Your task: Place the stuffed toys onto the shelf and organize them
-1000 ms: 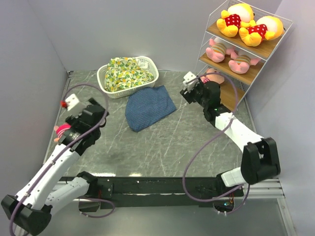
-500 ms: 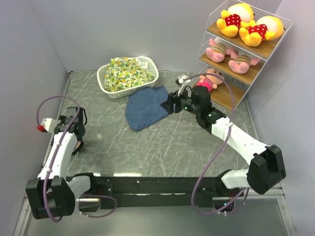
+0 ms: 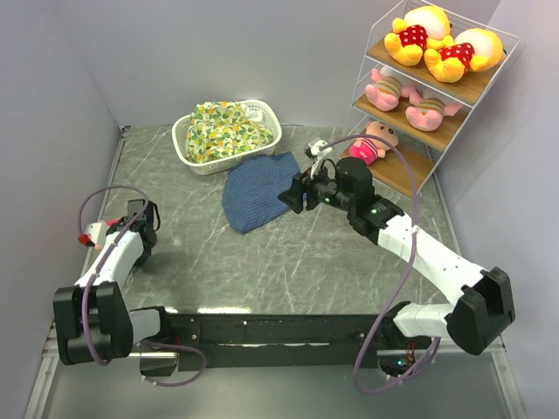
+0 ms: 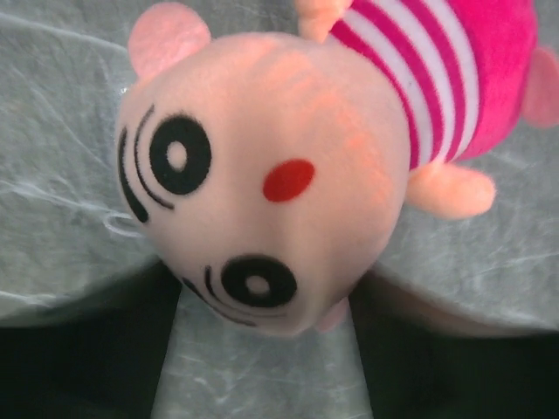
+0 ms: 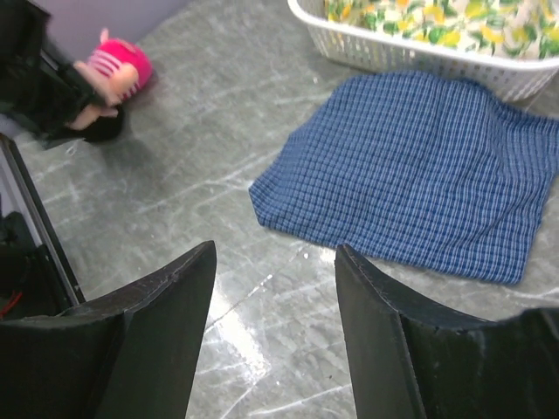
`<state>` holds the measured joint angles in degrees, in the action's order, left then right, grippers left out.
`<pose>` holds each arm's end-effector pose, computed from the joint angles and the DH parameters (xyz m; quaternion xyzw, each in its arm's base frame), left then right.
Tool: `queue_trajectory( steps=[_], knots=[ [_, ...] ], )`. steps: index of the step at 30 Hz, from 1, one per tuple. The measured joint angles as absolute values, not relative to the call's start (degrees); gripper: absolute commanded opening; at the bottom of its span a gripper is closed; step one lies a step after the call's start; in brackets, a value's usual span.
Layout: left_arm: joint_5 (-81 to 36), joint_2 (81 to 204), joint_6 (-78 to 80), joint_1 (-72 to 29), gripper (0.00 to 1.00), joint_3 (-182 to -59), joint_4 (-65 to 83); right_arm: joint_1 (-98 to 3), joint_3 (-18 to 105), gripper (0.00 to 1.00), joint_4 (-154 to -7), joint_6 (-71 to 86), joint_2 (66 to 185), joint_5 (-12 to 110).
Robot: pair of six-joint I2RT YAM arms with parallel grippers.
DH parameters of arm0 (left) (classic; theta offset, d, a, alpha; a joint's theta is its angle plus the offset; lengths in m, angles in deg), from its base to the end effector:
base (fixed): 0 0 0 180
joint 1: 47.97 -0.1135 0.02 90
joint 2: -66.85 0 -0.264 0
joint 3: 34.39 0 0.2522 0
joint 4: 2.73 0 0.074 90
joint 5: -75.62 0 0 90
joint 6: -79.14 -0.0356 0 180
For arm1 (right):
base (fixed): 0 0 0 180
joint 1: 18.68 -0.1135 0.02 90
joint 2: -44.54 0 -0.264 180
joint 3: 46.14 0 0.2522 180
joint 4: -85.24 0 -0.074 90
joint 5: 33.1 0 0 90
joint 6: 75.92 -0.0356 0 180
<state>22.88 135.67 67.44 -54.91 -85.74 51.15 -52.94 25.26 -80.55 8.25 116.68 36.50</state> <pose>0.1939 0.0453 0.1870 -0.6713 0.6530 0.1665 0.3086 0.2368 0.1763 0.3338 -0.2962 0.7302 0.3374 0.5150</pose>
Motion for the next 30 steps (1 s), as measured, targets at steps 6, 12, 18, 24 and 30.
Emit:
queue_trajectory(
  steps=[6,12,18,24,30],
  knots=[
    [22.85,136.17,66.02,-55.04,0.01,-85.74,49.93,-53.40,25.24,0.62,-80.75,7.97,114.34,36.37],
    [20.36,129.59,56.69,-52.92,0.01,-85.78,46.96,-54.19,25.99,0.61,-78.21,9.96,115.15,37.96],
    [7.05,116.98,39.05,-51.41,0.01,-86.06,36.71,-54.36,30.20,0.58,-74.89,18.79,118.26,36.28],
    [-23.09,112.61,23.77,-51.23,0.01,-86.52,27.05,-54.93,24.70,0.64,-80.16,35.03,115.46,29.90],
    [-47.83,119.53,14.39,-49.38,0.01,-88.82,25.30,-54.93,21.18,0.67,-78.83,54.37,109.56,22.84]
  ],
)
